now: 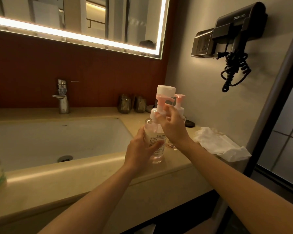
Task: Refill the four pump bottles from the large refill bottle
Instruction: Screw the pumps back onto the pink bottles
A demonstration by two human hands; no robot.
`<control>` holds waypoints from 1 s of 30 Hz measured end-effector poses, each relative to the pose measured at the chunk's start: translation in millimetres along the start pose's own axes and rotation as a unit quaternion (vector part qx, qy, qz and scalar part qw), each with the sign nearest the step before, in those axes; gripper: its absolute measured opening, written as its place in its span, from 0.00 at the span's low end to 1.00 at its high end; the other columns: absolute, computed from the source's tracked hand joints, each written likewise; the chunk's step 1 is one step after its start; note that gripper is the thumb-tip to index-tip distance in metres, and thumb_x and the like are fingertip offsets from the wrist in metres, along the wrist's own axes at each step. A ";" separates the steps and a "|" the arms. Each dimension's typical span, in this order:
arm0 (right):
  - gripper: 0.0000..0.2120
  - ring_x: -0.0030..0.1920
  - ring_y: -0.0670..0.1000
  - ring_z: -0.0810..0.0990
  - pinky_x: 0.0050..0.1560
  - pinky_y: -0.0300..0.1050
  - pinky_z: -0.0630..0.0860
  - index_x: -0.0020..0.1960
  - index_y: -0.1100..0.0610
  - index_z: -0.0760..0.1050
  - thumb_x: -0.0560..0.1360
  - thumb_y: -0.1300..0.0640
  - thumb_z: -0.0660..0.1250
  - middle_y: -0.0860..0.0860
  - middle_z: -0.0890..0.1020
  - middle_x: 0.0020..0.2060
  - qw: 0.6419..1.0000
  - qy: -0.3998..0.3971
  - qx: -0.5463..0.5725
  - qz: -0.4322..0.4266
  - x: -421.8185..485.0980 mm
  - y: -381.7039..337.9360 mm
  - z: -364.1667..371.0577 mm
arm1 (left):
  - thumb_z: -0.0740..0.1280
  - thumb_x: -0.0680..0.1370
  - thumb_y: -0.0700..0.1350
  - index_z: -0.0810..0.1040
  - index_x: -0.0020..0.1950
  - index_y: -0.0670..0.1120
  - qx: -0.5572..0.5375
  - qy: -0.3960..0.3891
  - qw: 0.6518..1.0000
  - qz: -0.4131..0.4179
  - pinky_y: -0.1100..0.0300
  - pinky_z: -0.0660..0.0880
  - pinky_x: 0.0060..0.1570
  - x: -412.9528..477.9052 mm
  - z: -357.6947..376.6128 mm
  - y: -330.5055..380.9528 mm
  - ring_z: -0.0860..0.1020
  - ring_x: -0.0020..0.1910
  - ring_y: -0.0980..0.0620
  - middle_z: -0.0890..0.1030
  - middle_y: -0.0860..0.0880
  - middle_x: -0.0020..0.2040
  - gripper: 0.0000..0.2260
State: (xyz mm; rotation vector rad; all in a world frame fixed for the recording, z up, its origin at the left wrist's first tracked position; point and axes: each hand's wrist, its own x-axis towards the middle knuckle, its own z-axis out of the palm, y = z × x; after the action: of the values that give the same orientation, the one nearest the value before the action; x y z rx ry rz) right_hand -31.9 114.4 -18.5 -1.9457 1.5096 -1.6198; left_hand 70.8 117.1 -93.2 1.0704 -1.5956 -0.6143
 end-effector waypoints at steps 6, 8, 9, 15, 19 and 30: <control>0.25 0.49 0.47 0.76 0.53 0.41 0.75 0.60 0.59 0.72 0.68 0.50 0.73 0.52 0.78 0.50 0.999 0.028 -0.032 -0.028 4.2 -0.6 -5.0 | 0.71 0.71 0.52 0.64 0.69 0.50 -0.001 -0.003 1.000 0.001 0.50 0.78 0.52 -0.8 1.1 1.9 0.78 0.54 0.49 0.78 0.48 0.59 0.30; 0.27 0.50 0.47 0.75 0.50 0.37 0.73 0.61 0.58 0.69 0.69 0.46 0.71 0.50 0.76 0.50 0.999 0.023 -0.042 -0.025 6.3 -2.2 -3.9 | 0.71 0.70 0.52 0.64 0.69 0.49 0.001 -0.002 1.000 0.000 0.51 0.78 0.52 -0.4 0.8 1.8 0.79 0.54 0.49 0.78 0.48 0.60 0.30; 0.26 0.50 0.46 0.74 0.48 0.35 0.72 0.62 0.58 0.69 0.70 0.46 0.69 0.51 0.75 0.52 0.999 0.017 -0.043 -0.024 6.2 -2.7 -3.5 | 0.71 0.70 0.52 0.64 0.69 0.50 0.002 -0.002 1.000 0.000 0.50 0.78 0.52 -0.1 0.4 1.4 0.79 0.54 0.49 0.78 0.48 0.59 0.30; 0.20 0.52 0.46 0.74 0.51 0.36 0.72 0.64 0.60 0.71 0.74 0.56 0.67 0.53 0.77 0.57 0.998 -0.031 0.004 -0.047 -0.8 2.4 -8.0 | 0.71 0.71 0.53 0.63 0.70 0.50 0.001 -0.001 1.000 0.000 0.51 0.78 0.51 0.4 0.4 1.3 0.79 0.53 0.49 0.78 0.48 0.58 0.31; 0.21 0.49 0.46 0.76 0.53 0.41 0.74 0.60 0.60 0.74 0.70 0.52 0.72 0.54 0.80 0.54 0.996 -0.016 -0.058 -0.065 4.6 8.8 -10.0 | 0.71 0.71 0.52 0.63 0.70 0.50 0.006 -0.002 1.000 0.002 0.54 0.78 0.52 0.3 0.7 0.7 0.78 0.55 0.49 0.78 0.48 0.60 0.31; 0.30 0.57 0.51 0.75 0.51 0.43 0.73 0.66 0.56 0.65 0.71 0.39 0.64 0.53 0.73 0.60 0.995 -0.042 -0.094 -0.017 4.4 2.9 -9.0 | 0.71 0.71 0.53 0.64 0.69 0.50 0.016 0.001 1.000 0.000 0.51 0.78 0.52 -0.5 0.3 1.9 0.78 0.54 0.48 0.78 0.48 0.59 0.30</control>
State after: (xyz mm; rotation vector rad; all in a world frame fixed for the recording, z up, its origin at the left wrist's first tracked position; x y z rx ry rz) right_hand -41.4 113.5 -14.3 -2.1187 1.6560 -1.4355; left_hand 69.9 118.4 -92.0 1.0941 -1.6077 -0.5886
